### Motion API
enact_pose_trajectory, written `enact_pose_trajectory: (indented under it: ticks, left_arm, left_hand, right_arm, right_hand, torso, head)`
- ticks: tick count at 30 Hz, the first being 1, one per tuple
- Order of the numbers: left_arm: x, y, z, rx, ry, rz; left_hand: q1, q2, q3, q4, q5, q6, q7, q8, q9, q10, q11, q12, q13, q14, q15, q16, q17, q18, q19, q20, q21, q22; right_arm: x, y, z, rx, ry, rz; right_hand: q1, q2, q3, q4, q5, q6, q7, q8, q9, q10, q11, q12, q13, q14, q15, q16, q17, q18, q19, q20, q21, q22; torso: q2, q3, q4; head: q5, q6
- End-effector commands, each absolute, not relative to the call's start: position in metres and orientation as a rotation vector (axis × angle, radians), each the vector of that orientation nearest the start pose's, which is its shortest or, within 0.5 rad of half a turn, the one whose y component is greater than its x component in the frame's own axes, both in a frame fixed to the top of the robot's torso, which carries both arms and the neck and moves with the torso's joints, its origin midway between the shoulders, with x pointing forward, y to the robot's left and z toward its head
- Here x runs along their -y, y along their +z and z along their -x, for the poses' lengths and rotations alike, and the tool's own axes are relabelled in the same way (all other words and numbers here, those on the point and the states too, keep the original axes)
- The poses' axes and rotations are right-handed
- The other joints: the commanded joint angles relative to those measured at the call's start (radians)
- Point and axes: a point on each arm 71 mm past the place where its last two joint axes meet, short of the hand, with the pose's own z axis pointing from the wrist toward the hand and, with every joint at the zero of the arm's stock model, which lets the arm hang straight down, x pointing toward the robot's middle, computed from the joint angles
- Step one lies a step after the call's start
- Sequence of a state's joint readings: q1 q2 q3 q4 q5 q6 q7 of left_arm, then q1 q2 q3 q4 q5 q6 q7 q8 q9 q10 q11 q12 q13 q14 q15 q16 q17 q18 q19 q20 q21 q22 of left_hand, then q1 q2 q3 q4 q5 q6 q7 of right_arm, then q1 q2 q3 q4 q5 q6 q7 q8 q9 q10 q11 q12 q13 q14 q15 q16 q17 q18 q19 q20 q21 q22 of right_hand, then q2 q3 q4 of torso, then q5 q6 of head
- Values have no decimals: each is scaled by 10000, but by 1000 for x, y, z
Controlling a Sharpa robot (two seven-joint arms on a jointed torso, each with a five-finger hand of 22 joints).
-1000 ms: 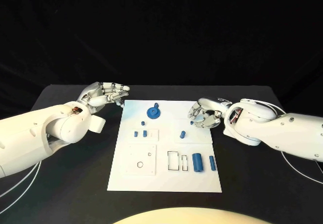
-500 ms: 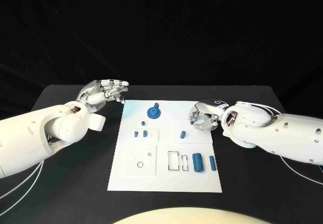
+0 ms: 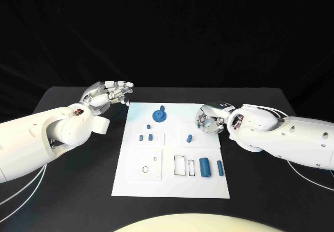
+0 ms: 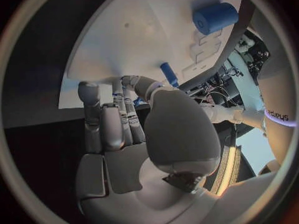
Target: Assemble the parts on the task board
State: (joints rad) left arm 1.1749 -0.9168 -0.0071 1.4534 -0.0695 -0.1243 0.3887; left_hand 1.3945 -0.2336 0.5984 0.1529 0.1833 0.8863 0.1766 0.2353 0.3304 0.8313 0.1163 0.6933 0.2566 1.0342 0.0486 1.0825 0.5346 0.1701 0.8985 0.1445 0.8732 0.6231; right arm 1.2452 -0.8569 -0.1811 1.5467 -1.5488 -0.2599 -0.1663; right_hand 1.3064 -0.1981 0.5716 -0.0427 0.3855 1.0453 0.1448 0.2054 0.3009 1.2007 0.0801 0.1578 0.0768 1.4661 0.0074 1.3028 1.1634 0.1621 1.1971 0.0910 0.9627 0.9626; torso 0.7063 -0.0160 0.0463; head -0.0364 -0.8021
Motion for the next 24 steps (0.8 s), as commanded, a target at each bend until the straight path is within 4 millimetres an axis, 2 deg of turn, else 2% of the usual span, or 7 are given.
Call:
enact_pose_trajectory:
  ticks: [1, 6, 8, 12, 19, 24]
  left_arm:
    - [-256, -179, -496, -14502, -16135, 10527]
    - [-255, -180, -496, -14601, -16109, 10458]
    - [-255, -180, -495, -14650, -16090, 10398]
    - [-254, -180, -495, -14703, -16075, 10336]
    - [-253, -180, -495, -14732, -16055, 10285]
    - [-253, -180, -495, -14752, -16027, 10236]
  left_hand:
    - [17, 64, -53, -23, -19, 7, 18, -15, -5, 91, -14, -40, -21, -38, -21, -56, -14, 138, 9, 5, -65, -17]
    - [73, 78, -60, -67, -21, 18, 15, -12, -6, 107, -18, -51, -45, -36, -28, -63, -22, 141, 23, -1, -69, -22]
    - [181, 101, -72, -162, -20, 50, 13, 1, -5, 138, -23, -69, -87, -37, -39, -78, -37, 142, 45, -16, -61, -18]
    - [221, 121, -78, -199, -20, 90, 10, 21, 1, 152, -25, -79, -107, -37, -42, -86, -44, 142, 53, -23, -51, -11]
    - [255, 109, -103, -245, -30, 108, 9, 30, 2, 162, -25, -92, -131, -39, -45, -95, -52, 140, 58, -30, -40, -3]
    - [261, 98, -120, -260, -41, 110, 10, 30, 0, 165, -24, -98, -141, -38, -45, -97, -56, 139, 59, -32, -37, 0]
  right_arm:
    - [201, -226, -465, -18348, 4991, 3304]
    - [197, -229, -464, -18535, 4859, 3382]
    - [196, -231, -464, -18651, 4775, 3450]
    - [194, -233, -463, -18773, 4656, 3562]
    - [191, -236, -462, -18780, 4503, 3640]
    - [191, -236, -462, -18646, 4383, 3610]
  right_hand:
    - [-12, 90, 48, 21, 18, 95, 13, 53, 34, 96, -29, 52, 26, 444, -93, 55, 10, -151, 85, 1, 62, 60]
    - [-13, 142, 83, 46, 16, 200, -39, 156, 111, 227, -85, 101, 55, 441, -136, 129, 35, -178, 158, -26, 205, 216]
    - [10, 125, 101, 21, 18, 190, -48, 165, 126, 228, -95, 92, 55, 454, -159, 211, 133, -274, 392, -25, 594, 603]
    - [6, 80, 101, 7, 15, 165, -47, 164, 137, 207, -93, 70, 50, 452, -162, 234, 141, -279, 409, -26, 628, 636]
    - [-67, -32, 115, 23, 16, 28, 4, 118, 149, 103, -41, -21, 21, 435, -125, 285, 137, -284, 397, -8, 657, 681]
    - [-58, 33, 170, 53, 19, 80, -12, 170, 191, 177, -58, 1, 37, 428, -129, 324, 144, -286, 403, 3, 693, 728]
  torso:
    - [0, -1, 1]
    - [-5, -1, -2]
    - [-3, -2, -5]
    - [-5, -13, -18]
    - [-2, 2, 4]
    - [-2, 0, -2]
  head:
    - [14, -3]
    - [9, -28]
    - [-2, -26]
    - [23, -34]
    - [55, -37]
    - [41, -41]
